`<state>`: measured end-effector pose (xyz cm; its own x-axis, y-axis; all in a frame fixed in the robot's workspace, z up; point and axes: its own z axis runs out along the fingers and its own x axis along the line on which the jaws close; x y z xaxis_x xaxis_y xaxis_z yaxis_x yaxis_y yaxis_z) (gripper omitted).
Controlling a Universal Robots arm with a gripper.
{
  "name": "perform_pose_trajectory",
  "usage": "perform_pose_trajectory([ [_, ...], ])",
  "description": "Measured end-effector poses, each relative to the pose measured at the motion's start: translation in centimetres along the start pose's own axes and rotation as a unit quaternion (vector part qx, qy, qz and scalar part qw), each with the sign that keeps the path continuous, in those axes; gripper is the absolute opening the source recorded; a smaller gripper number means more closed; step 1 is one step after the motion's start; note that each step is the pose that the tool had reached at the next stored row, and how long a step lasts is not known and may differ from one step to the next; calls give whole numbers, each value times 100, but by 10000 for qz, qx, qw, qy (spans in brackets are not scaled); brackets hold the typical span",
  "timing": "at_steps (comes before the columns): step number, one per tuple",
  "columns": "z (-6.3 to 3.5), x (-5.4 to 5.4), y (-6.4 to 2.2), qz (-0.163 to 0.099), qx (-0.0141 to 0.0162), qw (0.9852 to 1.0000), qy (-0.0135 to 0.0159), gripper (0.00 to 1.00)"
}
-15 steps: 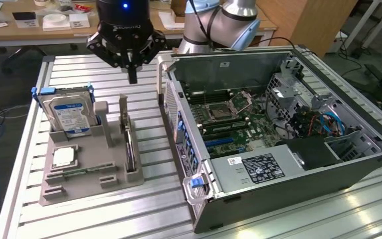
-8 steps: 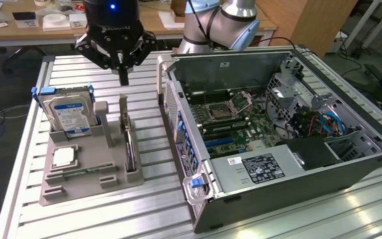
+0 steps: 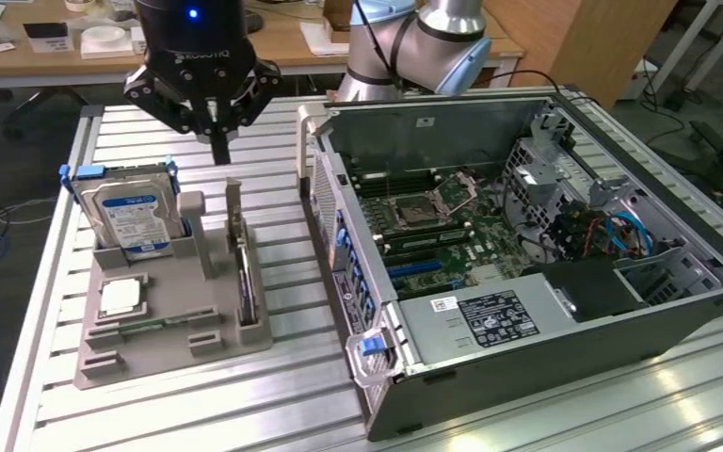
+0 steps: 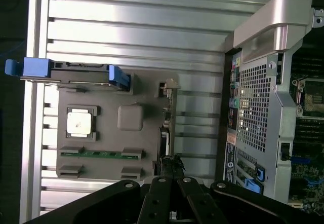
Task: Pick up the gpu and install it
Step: 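Reach for the gpu, then pick up the gpu and move the gpu toward the slot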
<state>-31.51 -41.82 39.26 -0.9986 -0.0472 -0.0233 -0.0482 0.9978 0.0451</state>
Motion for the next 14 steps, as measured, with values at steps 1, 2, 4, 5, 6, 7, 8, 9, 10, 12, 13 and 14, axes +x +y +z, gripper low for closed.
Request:
perform_pose_trajectory([
  [1,0,0,0,0,0,10000,0,11],
  [2,0,0,0,0,0,10000,0,11],
  [4,0,0,0,0,0,10000,0,11],
  [5,0,0,0,0,0,10000,0,11],
  [6,0,0,0,0,0,10000,0,11],
  [7,0,0,0,0,0,10000,0,11],
  [8,0,0,0,0,0,10000,0,11],
  [9,0,0,0,0,0,10000,0,11],
  [10,0,0,0,0,0,10000,0,11],
  [12,0,0,0,0,0,10000,0,11],
  [13,0,0,0,0,0,10000,0,11],
  [14,0,0,0,0,0,10000,0,17],
])
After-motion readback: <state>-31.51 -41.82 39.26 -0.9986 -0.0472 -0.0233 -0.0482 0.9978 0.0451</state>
